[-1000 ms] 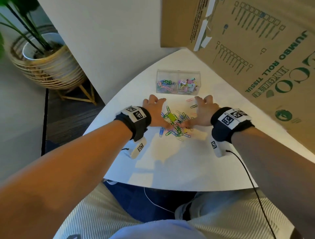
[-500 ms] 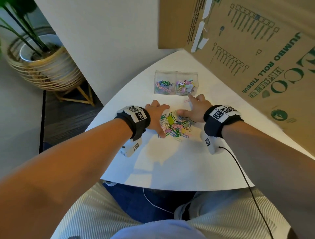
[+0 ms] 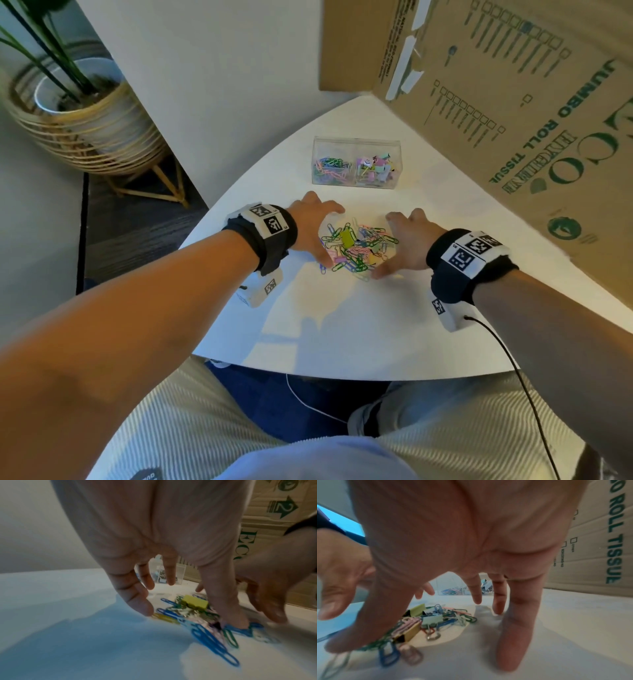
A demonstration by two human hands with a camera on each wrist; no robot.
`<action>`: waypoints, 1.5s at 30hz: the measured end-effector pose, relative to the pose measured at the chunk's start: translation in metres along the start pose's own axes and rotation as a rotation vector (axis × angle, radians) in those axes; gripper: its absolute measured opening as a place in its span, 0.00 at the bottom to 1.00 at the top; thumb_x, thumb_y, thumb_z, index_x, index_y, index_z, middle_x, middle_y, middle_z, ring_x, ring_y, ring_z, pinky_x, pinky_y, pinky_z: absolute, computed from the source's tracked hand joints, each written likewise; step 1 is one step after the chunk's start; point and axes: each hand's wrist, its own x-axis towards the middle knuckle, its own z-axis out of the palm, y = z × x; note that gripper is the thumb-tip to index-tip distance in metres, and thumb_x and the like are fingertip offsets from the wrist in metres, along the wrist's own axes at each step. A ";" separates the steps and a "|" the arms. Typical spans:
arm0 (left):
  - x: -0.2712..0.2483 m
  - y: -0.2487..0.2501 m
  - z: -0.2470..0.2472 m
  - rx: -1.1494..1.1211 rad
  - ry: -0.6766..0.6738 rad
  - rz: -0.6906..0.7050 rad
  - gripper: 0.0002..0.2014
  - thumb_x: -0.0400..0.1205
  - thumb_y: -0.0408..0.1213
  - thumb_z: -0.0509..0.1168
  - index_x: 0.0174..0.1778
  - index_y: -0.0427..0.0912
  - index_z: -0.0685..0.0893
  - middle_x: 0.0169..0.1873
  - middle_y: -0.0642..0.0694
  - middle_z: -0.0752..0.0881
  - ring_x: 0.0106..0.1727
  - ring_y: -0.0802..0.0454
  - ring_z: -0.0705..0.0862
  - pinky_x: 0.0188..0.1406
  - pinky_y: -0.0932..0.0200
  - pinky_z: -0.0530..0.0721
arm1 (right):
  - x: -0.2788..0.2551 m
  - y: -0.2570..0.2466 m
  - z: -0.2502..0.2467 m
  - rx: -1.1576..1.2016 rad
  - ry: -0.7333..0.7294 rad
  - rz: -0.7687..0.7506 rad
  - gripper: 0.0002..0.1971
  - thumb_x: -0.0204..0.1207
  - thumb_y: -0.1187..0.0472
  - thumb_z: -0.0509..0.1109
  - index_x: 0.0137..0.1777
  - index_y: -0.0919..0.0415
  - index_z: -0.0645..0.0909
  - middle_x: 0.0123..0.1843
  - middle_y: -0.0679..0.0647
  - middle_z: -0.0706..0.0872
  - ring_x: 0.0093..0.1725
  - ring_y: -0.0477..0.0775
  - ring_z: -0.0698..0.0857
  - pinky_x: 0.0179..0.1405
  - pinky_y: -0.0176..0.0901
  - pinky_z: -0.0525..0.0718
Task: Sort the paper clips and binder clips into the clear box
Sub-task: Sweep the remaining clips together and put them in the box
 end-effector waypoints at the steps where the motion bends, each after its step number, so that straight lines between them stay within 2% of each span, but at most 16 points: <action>1: -0.001 -0.003 -0.003 0.019 0.003 -0.013 0.54 0.59 0.53 0.83 0.78 0.60 0.60 0.68 0.43 0.65 0.69 0.38 0.72 0.66 0.39 0.77 | -0.002 0.000 0.002 -0.009 -0.005 0.010 0.67 0.42 0.25 0.81 0.80 0.48 0.54 0.68 0.60 0.65 0.64 0.69 0.78 0.64 0.61 0.80; 5: -0.002 -0.001 0.002 0.111 -0.069 -0.055 0.46 0.63 0.46 0.83 0.74 0.56 0.64 0.62 0.44 0.68 0.57 0.39 0.79 0.54 0.43 0.83 | -0.003 -0.013 0.010 0.013 0.029 0.028 0.62 0.47 0.33 0.85 0.79 0.49 0.56 0.68 0.60 0.64 0.62 0.70 0.80 0.63 0.59 0.81; 9: 0.005 0.014 0.010 0.048 0.024 0.014 0.32 0.69 0.42 0.79 0.69 0.48 0.74 0.56 0.44 0.76 0.59 0.43 0.78 0.50 0.58 0.74 | 0.003 -0.036 0.011 0.133 0.083 -0.032 0.49 0.55 0.44 0.86 0.74 0.53 0.66 0.65 0.60 0.68 0.54 0.65 0.82 0.57 0.52 0.84; 11: 0.009 0.020 0.011 0.001 0.084 0.021 0.26 0.72 0.40 0.77 0.66 0.46 0.78 0.59 0.43 0.81 0.60 0.44 0.79 0.51 0.59 0.73 | 0.008 -0.045 0.011 0.190 0.111 -0.065 0.43 0.57 0.48 0.85 0.71 0.53 0.71 0.63 0.59 0.70 0.50 0.63 0.82 0.55 0.48 0.83; 14: 0.012 0.024 0.014 -0.112 0.164 -0.020 0.19 0.76 0.37 0.74 0.63 0.44 0.84 0.59 0.44 0.84 0.59 0.45 0.82 0.58 0.59 0.78 | 0.017 -0.053 0.012 0.244 0.160 -0.086 0.40 0.58 0.49 0.86 0.71 0.52 0.75 0.63 0.59 0.74 0.56 0.61 0.81 0.58 0.46 0.78; 16: 0.013 0.022 0.017 -0.268 0.222 -0.055 0.17 0.76 0.34 0.73 0.62 0.43 0.86 0.58 0.45 0.87 0.57 0.48 0.84 0.56 0.62 0.80 | 0.022 -0.056 0.014 0.272 0.196 -0.085 0.34 0.59 0.50 0.85 0.67 0.51 0.80 0.61 0.58 0.78 0.56 0.59 0.81 0.54 0.45 0.77; 20: 0.005 0.022 0.025 -0.564 0.250 -0.029 0.16 0.77 0.26 0.69 0.60 0.43 0.88 0.53 0.44 0.90 0.46 0.56 0.84 0.44 0.73 0.77 | 0.025 -0.057 0.018 0.351 0.265 -0.116 0.16 0.64 0.56 0.82 0.52 0.56 0.88 0.51 0.57 0.88 0.49 0.57 0.85 0.48 0.42 0.80; 23: -0.002 0.023 0.029 -0.631 0.274 -0.005 0.18 0.79 0.25 0.65 0.62 0.45 0.88 0.56 0.47 0.89 0.53 0.54 0.84 0.57 0.66 0.78 | 0.029 -0.057 0.021 0.461 0.276 -0.090 0.09 0.67 0.60 0.81 0.46 0.57 0.90 0.43 0.56 0.91 0.44 0.58 0.88 0.46 0.46 0.86; 26: -0.006 0.018 0.031 -0.599 0.344 -0.023 0.20 0.79 0.25 0.64 0.64 0.46 0.85 0.62 0.49 0.85 0.63 0.53 0.80 0.60 0.69 0.70 | 0.028 -0.054 0.019 0.785 0.282 -0.004 0.08 0.65 0.70 0.82 0.44 0.61 0.91 0.39 0.59 0.90 0.37 0.61 0.89 0.41 0.53 0.92; 31: -0.008 0.007 0.036 -0.781 0.446 -0.084 0.16 0.81 0.28 0.63 0.61 0.48 0.84 0.62 0.49 0.84 0.63 0.52 0.80 0.61 0.66 0.72 | 0.025 -0.043 0.011 1.135 0.242 0.139 0.16 0.63 0.74 0.83 0.51 0.65 0.90 0.46 0.64 0.91 0.26 0.58 0.86 0.22 0.36 0.82; 34: -0.009 0.007 0.039 -0.872 0.483 -0.082 0.13 0.82 0.30 0.62 0.60 0.46 0.84 0.58 0.47 0.84 0.60 0.51 0.82 0.61 0.63 0.75 | 0.018 -0.034 0.001 1.192 0.215 0.162 0.18 0.63 0.71 0.84 0.54 0.64 0.89 0.47 0.64 0.91 0.28 0.58 0.87 0.25 0.36 0.84; 36: -0.010 0.010 0.039 -1.077 0.490 -0.087 0.11 0.84 0.33 0.61 0.59 0.45 0.84 0.56 0.43 0.85 0.57 0.47 0.83 0.60 0.58 0.79 | 0.008 -0.032 -0.009 1.212 0.214 0.130 0.18 0.63 0.70 0.84 0.54 0.65 0.88 0.47 0.63 0.91 0.29 0.57 0.88 0.28 0.37 0.86; 38: -0.011 0.016 0.038 -1.435 0.420 -0.134 0.12 0.85 0.39 0.61 0.61 0.42 0.83 0.59 0.39 0.85 0.57 0.43 0.84 0.60 0.55 0.81 | -0.005 -0.034 -0.020 1.229 0.230 0.063 0.12 0.64 0.72 0.83 0.48 0.65 0.88 0.46 0.62 0.91 0.28 0.55 0.88 0.30 0.36 0.88; 41: -0.017 0.031 0.037 -1.932 0.165 -0.172 0.23 0.85 0.54 0.58 0.65 0.38 0.80 0.60 0.38 0.84 0.60 0.40 0.84 0.65 0.47 0.80 | -0.025 -0.046 -0.032 1.249 0.245 -0.065 0.09 0.65 0.75 0.81 0.39 0.62 0.86 0.43 0.58 0.88 0.32 0.56 0.87 0.35 0.39 0.91; 43: -0.019 0.041 0.037 -2.187 -0.037 -0.119 0.30 0.83 0.60 0.55 0.64 0.36 0.80 0.58 0.36 0.85 0.58 0.37 0.84 0.67 0.40 0.77 | -0.034 -0.056 -0.034 1.191 0.221 -0.114 0.10 0.65 0.74 0.82 0.42 0.63 0.87 0.42 0.56 0.88 0.32 0.56 0.88 0.37 0.42 0.92; 45: -0.022 0.052 0.038 -2.363 -0.164 -0.059 0.33 0.83 0.62 0.51 0.66 0.35 0.78 0.60 0.33 0.83 0.59 0.35 0.81 0.67 0.37 0.74 | -0.041 -0.063 -0.030 1.049 0.169 -0.140 0.10 0.66 0.71 0.82 0.45 0.61 0.89 0.40 0.57 0.90 0.29 0.54 0.87 0.36 0.41 0.91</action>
